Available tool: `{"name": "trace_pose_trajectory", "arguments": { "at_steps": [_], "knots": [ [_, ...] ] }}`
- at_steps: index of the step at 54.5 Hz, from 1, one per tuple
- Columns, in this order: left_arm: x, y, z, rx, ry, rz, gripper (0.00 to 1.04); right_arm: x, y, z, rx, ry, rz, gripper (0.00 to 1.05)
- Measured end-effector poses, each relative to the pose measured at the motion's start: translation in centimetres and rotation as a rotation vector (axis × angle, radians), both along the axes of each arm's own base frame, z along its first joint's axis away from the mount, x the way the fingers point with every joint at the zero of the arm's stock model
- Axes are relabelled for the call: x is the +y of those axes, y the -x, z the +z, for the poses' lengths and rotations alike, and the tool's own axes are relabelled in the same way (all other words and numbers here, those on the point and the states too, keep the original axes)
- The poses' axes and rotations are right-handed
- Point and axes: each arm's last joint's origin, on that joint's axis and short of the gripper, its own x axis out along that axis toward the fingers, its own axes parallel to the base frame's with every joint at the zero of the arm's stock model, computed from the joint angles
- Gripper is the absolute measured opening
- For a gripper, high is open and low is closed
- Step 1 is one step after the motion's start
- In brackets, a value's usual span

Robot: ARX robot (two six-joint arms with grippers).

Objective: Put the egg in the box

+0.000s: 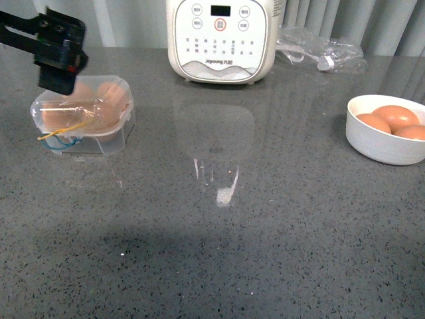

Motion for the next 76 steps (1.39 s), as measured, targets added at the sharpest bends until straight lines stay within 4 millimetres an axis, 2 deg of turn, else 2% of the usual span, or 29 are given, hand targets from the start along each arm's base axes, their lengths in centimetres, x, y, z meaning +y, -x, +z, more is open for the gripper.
{"name": "trace_pose_trajectory", "arguments": {
  "at_steps": [10, 14, 20, 28, 34, 46, 58, 64, 72, 76],
  "knots": [
    [-3.4, 1.7, 0.8, 0.018, 0.063, -0.11, 0.98, 0.0, 0.0, 0.0, 0.0, 0.0, 0.0, 0.97],
    [-4.0, 2.0, 0.9, 0.015, 0.066, -0.12, 0.98, 0.0, 0.0, 0.0, 0.0, 0.0, 0.0, 0.97],
    [-3.9, 2.0, 1.0, 0.013, 0.061, -0.099, 0.98, 0.0, 0.0, 0.0, 0.0, 0.0, 0.0, 0.97],
    [-2.5, 2.7, 2.2, -0.014, 0.065, -0.078, 0.98, 0.0, 0.0, 0.0, 0.0, 0.0, 0.0, 0.97],
    [-0.7, 4.2, 3.8, -0.051, 0.066, -0.06, 0.98, 0.0, 0.0, 0.0, 0.0, 0.0, 0.0, 0.97],
    [3.9, 8.7, 5.5, -0.093, 0.075, 0.0, 0.98, 0.0, 0.0, 0.0, 0.0, 0.0, 0.0, 0.97],
    [6.8, 13.4, 5.0, -0.115, 0.073, 0.062, 0.97, 0.0, 0.0, 0.0, 0.0, 0.0, 0.0, 0.97],
    [6.7, 15.3, 3.0, -0.321, 0.217, 0.097, 0.73, 0.0, 0.0, 0.0, 0.0, 0.0, 0.0, 0.97],
    [6.0, 16.8, 0.0, -0.323, 0.28, 0.106, 0.4, 0.0, 0.0, 0.0, 0.0, 0.0, 0.0, 0.97],
    [5.8, 17.2, -1.2, -0.307, 0.286, 0.108, 0.28, 0.0, 0.0, 0.0, 0.0, 0.0, 0.0, 0.97]
  ]
}}
